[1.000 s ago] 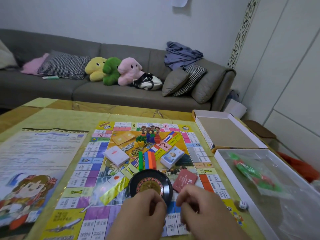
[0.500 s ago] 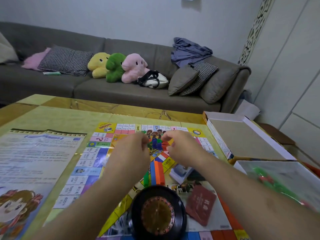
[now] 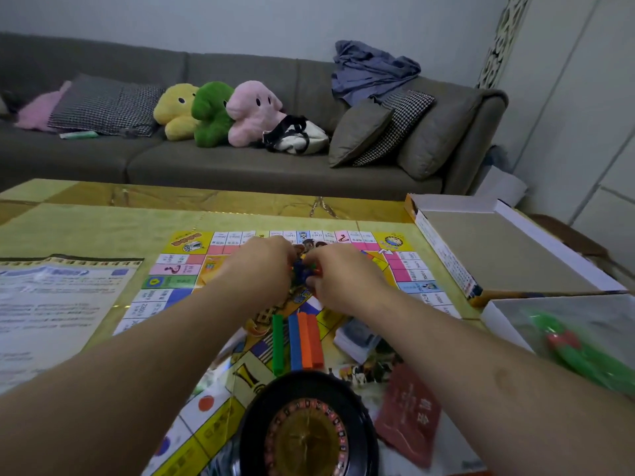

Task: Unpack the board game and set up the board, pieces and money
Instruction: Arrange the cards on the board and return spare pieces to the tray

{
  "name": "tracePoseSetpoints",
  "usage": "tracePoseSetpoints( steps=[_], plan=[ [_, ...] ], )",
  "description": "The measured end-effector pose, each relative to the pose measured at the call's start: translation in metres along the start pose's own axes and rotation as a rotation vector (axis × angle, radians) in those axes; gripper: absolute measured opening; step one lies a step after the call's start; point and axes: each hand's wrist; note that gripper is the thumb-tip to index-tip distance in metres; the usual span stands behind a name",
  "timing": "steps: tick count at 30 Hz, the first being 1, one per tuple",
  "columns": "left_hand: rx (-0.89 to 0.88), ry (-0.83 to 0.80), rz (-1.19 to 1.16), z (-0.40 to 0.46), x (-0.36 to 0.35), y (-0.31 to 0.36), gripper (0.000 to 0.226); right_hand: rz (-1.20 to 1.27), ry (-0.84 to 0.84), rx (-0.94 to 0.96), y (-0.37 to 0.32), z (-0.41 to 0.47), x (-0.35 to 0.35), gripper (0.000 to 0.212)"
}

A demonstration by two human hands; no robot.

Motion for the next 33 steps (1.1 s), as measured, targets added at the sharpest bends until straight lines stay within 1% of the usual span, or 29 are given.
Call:
tracePoseSetpoints(
  steps=[6, 10, 13, 17, 21, 26, 33],
  plan=[
    [-0.031, -0.031, -0.014, 0.014, 0.001, 0.002, 0.025, 0.012, 0.043, 0.008, -0.003, 0.004, -0.006, 0.026],
    [-0.028, -0.037, 0.010, 0.021, 0.003, 0.003, 0.024, 0.030, 0.069, -0.008, -0.004, 0.008, -0.008, 0.022],
    [-0.051, 0.012, 0.035, 0.020, 0.005, 0.004, 0.023, 0.120, 0.084, -0.006, -0.003, 0.009, -0.004, 0.022],
    [-0.081, 0.074, 0.034, 0.021, 0.003, 0.004, 0.020, 0.146, 0.119, 0.012, -0.004, 0.008, 0.004, 0.022],
    [-0.082, 0.065, 0.017, 0.012, 0.002, 0.007, 0.020, 0.173, 0.076, -0.019, -0.003, 0.004, 0.007, 0.021],
    [-0.093, 0.105, -0.005, 0.002, 0.009, 0.010, 0.019, 0.217, 0.047, -0.019, 0.001, 0.000, 0.020, 0.022],
    [-0.098, 0.043, 0.003, -0.005, 0.001, 0.010, 0.023, 0.159, -0.052, -0.007, 0.002, -0.004, 0.015, 0.018]
  ],
)
Point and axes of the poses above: each hand's wrist, its own z-axis towards the middle knuckle, its own x-axis out of the back of the hand, y = z × x
